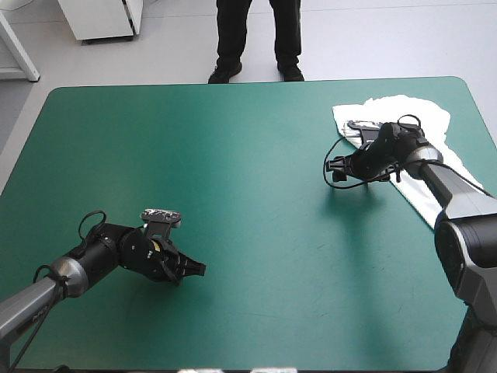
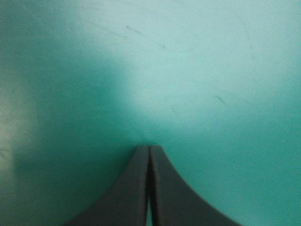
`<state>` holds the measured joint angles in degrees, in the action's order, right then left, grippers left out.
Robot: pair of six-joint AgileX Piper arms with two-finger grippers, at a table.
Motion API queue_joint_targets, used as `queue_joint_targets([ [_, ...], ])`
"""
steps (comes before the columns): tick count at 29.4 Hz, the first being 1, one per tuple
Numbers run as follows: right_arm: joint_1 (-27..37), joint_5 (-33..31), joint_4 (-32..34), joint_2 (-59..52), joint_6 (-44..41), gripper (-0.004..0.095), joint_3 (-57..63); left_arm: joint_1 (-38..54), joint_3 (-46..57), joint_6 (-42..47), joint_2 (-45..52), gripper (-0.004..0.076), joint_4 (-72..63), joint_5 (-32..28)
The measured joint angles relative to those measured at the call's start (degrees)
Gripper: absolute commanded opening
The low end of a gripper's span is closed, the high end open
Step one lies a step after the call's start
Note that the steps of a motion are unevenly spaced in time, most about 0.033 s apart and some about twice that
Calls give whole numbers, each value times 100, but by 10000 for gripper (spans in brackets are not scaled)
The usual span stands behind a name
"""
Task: Fold the cloth
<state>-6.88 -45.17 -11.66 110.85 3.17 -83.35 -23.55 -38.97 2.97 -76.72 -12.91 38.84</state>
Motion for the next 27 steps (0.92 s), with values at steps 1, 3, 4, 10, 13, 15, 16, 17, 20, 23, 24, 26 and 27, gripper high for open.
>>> queue_joint_targets([
  [1,0,0,0,0,0,715,0,0,0,0,0,-10,0,0],
  [3,0,0,0,0,0,714,0,0,0,0,0,-10,0,0],
  [4,0,-5,0,0,0,708,0,0,0,0,0,-10,0,0],
  [10,0,-5,38,0,0,537,0,0,-8,0,0,-10,0,14],
  [13,0,-117,95,-6,0,533,-31,0,-225,0,-11,-10,88,392],
  [15,0,-395,108,-61,-14,533,-77,0,-594,0,-11,-10,248,653],
  [16,0,-543,108,-103,-18,533,-108,0,-827,0,10,-10,353,774],
  [17,0,-630,113,-159,-35,534,-150,0,-1027,0,40,-10,437,876],
  [20,0,-854,251,-492,-175,598,-393,0,-1787,0,231,-10,759,1175],
  [23,0,-1238,558,-929,-317,720,-672,0,-2531,0,493,-10,956,1571],
  [24,0,-1399,697,-1061,-365,759,-737,0,-2770,0,568,-10,994,1758],
  [26,38,-1683,992,-1268,-585,800,-778,0,-3184,0,677,-10,1090,2149],
  [27,77,-1826,1124,-1352,-701,800,-778,0,-3353,0,732,-10,1135,2432],
])
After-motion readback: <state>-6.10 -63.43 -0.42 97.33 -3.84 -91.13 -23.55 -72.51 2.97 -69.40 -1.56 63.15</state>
